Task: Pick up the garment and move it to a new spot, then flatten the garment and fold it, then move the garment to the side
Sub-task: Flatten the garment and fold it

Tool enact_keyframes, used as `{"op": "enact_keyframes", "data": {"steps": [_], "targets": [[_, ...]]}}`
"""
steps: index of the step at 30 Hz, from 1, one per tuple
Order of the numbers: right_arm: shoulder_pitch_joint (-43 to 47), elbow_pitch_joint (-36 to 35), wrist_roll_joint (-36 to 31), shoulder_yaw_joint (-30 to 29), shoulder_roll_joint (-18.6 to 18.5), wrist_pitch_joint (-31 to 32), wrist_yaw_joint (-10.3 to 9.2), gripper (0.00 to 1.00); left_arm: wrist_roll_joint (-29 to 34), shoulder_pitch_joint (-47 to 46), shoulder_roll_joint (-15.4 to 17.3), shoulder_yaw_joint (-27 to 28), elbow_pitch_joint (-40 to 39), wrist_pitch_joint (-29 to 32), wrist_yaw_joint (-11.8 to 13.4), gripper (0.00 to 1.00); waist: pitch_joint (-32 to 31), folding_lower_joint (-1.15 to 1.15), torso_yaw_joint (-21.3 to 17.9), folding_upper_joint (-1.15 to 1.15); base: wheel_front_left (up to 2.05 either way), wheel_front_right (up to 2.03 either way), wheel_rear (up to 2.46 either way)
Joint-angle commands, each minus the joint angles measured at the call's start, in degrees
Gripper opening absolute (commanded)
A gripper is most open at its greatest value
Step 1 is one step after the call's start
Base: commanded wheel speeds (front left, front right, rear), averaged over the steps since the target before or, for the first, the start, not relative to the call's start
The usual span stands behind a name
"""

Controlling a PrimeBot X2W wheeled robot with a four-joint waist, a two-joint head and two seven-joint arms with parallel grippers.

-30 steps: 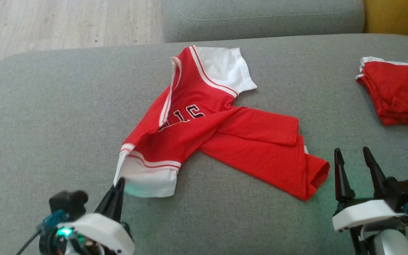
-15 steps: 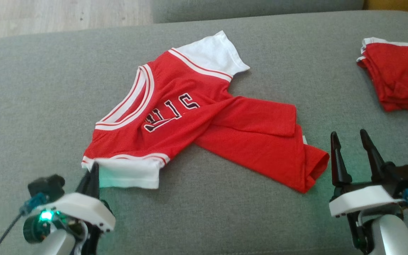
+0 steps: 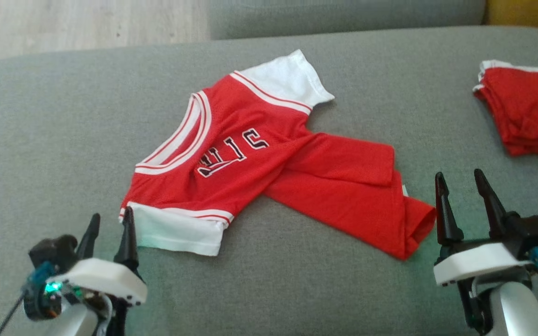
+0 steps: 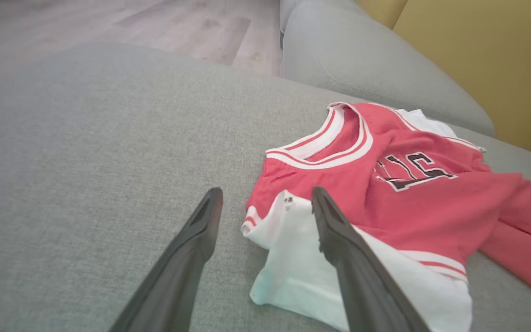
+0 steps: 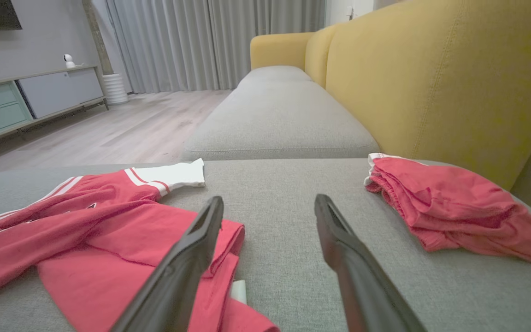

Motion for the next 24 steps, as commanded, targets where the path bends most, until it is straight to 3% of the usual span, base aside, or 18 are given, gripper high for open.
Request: {"op": "enact_keyframes", "data": {"steps": [1,14,24], "targets": [[0.3,-1.5,0.0,1.3,-0.4,-0.3,-0.04,1.0,1.1,0.1,1.4,2.0,-2.6,-1.7,0.3,1.0,-2.0,0.0,1.0,0.0,0.0,0.0,0.0],[6.4,1.0,1.3,2.2,-0.4,-1.5,-0.04,1.0,6.1,6.4,-1.1,-3.4,-7.6,-6.0,2.2,1.0,-10.2,0.0,3.3,0.0,0.0,0.0,0.0],[8.7,2.9,3.8,3.8,-0.4,-2.3,-0.04,1.0,5.8,11.4,-2.5,-2.4,-8.7,-8.0,4.2,1.0,-13.3,0.0,3.9,0.0,0.0,0.0,0.0]]}}
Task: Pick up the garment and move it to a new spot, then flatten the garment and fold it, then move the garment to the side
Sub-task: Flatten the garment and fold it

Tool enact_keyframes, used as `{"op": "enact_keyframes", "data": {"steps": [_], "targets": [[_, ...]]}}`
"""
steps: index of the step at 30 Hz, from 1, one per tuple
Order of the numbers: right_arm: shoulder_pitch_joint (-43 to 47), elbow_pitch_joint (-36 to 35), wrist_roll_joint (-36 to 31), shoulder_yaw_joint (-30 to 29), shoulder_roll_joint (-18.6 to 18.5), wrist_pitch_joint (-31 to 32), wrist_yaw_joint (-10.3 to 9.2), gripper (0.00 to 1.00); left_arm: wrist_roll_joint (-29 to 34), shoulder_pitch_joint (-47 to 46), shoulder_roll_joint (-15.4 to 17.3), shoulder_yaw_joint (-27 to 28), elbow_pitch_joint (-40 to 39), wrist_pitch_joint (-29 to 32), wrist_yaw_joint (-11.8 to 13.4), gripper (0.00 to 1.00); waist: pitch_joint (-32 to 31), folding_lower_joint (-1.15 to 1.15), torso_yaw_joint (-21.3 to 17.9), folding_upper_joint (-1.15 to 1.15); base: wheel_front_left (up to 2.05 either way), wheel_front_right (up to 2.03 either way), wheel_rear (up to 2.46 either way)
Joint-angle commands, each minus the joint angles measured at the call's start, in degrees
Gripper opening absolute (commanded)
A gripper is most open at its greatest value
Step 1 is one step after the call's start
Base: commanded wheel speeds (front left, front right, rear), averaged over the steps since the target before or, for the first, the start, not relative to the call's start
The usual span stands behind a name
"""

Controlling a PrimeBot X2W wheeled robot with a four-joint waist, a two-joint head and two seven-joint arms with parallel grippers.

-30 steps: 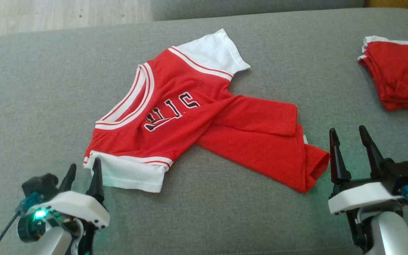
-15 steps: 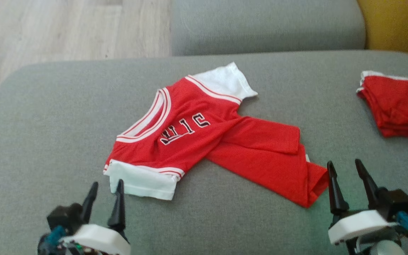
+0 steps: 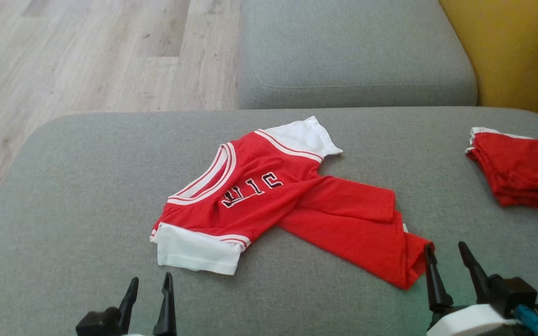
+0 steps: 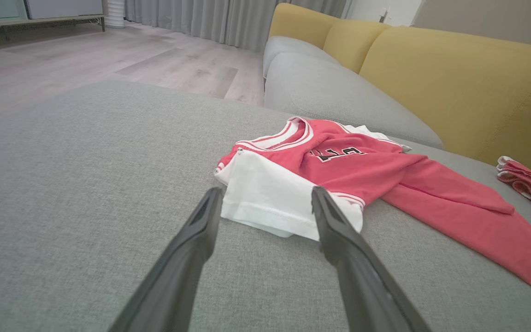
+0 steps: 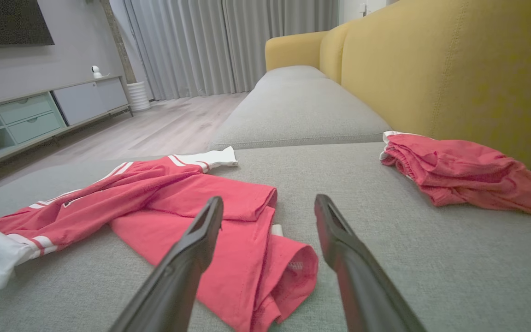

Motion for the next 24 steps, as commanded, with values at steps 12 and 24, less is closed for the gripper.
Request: {"op": "enact_keyframes", "data": {"steps": [12,24], "targets": [[-2.2,-0.5,0.3,2.3,-0.4,-1.0,-0.04,1.0,0.3,-2.7,1.0,2.4,-1.0,-1.0,0.1,1.0,-0.4,0.01,0.7,0.0,0.0,0.0,0.0],[-3.5,-1.9,-0.6,2.5,-0.4,-0.3,-0.04,1.0,-0.3,-7.4,0.6,1.4,4.5,1.4,-2.1,1.0,3.1,0.01,0.1,0.0,0.0,0.0,0.0]]}}
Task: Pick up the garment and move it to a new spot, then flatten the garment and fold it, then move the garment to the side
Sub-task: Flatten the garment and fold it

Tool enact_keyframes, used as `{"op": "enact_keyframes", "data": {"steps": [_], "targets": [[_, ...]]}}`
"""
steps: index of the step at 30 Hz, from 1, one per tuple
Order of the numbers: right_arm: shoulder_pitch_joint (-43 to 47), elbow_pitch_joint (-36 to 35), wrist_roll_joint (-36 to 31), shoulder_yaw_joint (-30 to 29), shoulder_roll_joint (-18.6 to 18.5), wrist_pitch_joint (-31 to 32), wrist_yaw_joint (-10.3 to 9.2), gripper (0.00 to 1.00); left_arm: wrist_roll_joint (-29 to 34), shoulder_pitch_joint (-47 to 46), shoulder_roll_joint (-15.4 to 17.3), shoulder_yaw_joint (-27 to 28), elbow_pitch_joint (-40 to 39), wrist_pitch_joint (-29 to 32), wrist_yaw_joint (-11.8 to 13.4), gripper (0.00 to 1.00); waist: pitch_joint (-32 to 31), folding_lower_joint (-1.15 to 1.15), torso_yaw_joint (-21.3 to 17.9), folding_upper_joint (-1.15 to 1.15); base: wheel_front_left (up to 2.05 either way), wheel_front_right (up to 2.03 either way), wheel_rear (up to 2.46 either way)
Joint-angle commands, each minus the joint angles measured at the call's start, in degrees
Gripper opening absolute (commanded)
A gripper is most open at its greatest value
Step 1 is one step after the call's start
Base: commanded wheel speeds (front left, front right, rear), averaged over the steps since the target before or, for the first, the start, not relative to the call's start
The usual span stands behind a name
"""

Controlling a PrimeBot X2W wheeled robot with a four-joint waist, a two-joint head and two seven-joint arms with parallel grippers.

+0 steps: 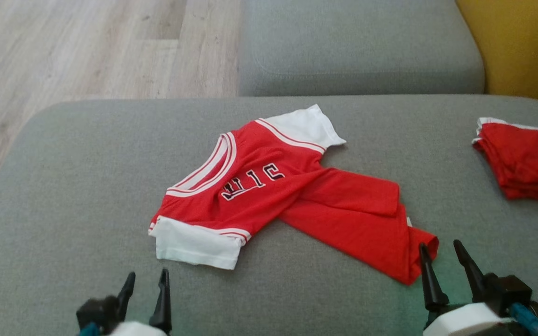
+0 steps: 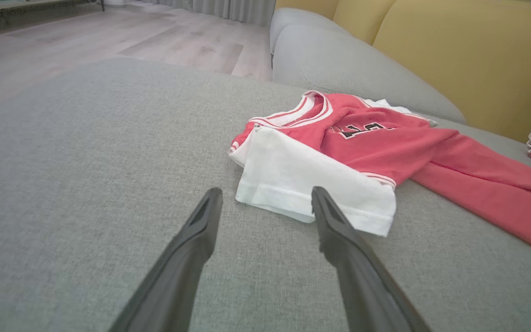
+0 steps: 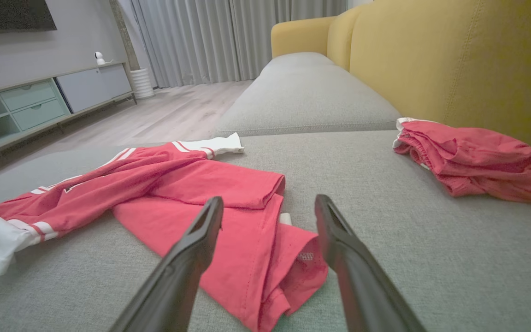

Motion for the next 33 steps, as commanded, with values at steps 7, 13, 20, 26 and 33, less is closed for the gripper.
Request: {"op": "enact_keyframes", "data": {"steps": [7,13,20,26,33], "targets": [[-4.9,-4.1,-1.5,2.5,-0.4,1.1,-0.04,1.0,-1.8,-9.2,-1.3,2.2,6.2,2.2,-1.3,1.0,4.4,0.0,-1.7,0.0,0.0,0.0,0.0],[-7.2,-6.0,-2.6,3.2,-0.4,1.9,-0.04,1.0,-3.1,-14.6,-2.8,3.0,12.5,2.3,-3.3,1.0,9.0,0.0,-3.2,0.0,0.0,0.0,0.0],[-8.7,-6.2,-3.0,3.2,-0.4,2.0,-0.04,1.0,-4.1,-18.1,-3.4,3.8,18.2,1.7,-5.4,1.0,10.8,0.0,-4.0,0.0,0.0,0.0,0.0],[-9.1,-5.7,-3.1,2.9,-0.4,1.7,-0.04,1.0,-4.8,-18.7,-3.8,2.8,20.6,3.6,-7.2,0.43,10.9,0.0,-3.9,0.0,0.0,0.0,0.0],[-9.3,-5.1,-2.9,2.8,-0.4,1.4,-0.04,1.0,-4.6,-17.6,-4.0,1.3,20.2,4.7,-7.8,0.0,10.2,0.0,-3.3,0.0,0.0,0.0,0.0]]}}
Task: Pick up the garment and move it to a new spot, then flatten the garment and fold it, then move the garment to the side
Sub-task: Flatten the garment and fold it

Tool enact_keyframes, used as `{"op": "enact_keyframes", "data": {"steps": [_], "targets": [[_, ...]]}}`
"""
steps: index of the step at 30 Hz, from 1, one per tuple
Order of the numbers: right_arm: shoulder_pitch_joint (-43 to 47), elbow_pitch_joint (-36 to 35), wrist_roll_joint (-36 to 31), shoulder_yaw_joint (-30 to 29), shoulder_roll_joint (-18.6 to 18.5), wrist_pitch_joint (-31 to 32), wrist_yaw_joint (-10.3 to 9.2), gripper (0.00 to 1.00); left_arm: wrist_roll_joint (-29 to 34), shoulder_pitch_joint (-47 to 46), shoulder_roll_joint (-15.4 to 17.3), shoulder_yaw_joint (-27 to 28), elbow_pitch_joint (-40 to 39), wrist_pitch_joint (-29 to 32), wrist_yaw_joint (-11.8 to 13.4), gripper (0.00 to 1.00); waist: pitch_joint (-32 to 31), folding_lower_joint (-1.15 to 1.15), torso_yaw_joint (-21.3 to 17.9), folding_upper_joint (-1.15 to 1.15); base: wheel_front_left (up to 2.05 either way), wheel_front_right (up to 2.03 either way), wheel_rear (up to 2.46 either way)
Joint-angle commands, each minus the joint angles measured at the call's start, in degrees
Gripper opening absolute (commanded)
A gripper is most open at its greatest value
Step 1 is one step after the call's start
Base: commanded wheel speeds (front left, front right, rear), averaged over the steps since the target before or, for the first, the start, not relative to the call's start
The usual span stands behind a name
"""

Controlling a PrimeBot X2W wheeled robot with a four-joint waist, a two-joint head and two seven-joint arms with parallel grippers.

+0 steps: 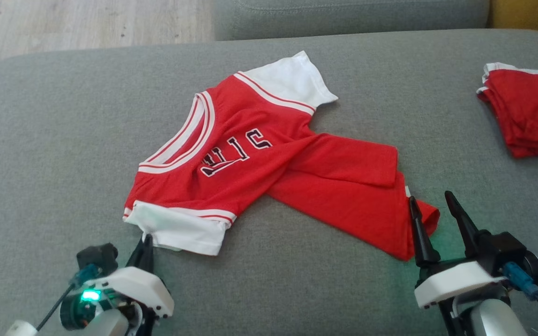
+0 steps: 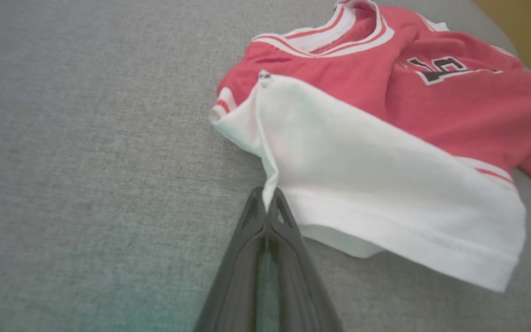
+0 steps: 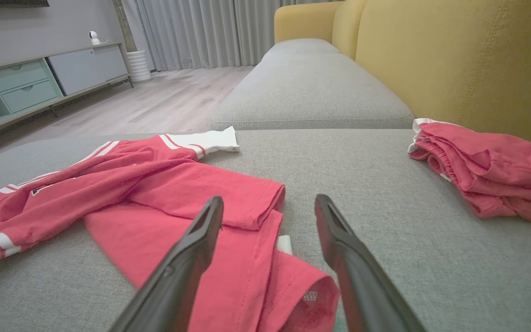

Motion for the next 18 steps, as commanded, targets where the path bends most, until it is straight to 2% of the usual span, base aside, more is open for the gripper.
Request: {"op": "enact_keyframes", "data": {"steps": [1,5,12,18], "targets": [[-2.3,-1.5,-0.3,1.0,-0.4,-0.3,-0.04,1.0,-0.1,-1.1,0.8,1.2,-1.4,-0.1,-0.1,0.0,-0.2,0.0,0.2,0.0,0.0,0.0,0.0],[-2.6,-0.9,0.5,1.2,-0.4,0.4,-0.04,1.0,0.2,0.6,1.3,1.4,-5.1,-1.8,0.6,0.0,-0.6,0.0,0.9,0.0,0.0,0.0,0.0],[-4.6,1.4,2.4,1.5,-0.4,4.3,-0.04,1.0,0.5,4.6,3.1,2.1,-13.9,-3.5,3.3,0.0,-0.7,0.0,2.6,0.0,0.0,0.0,0.0],[-9.0,7.7,7.1,1.5,-0.4,7.9,-0.04,1.0,0.8,6.8,3.3,1.9,-20.4,-3.2,5.7,0.0,-0.4,0.0,4.4,0.0,0.0,0.0,0.0]]}}
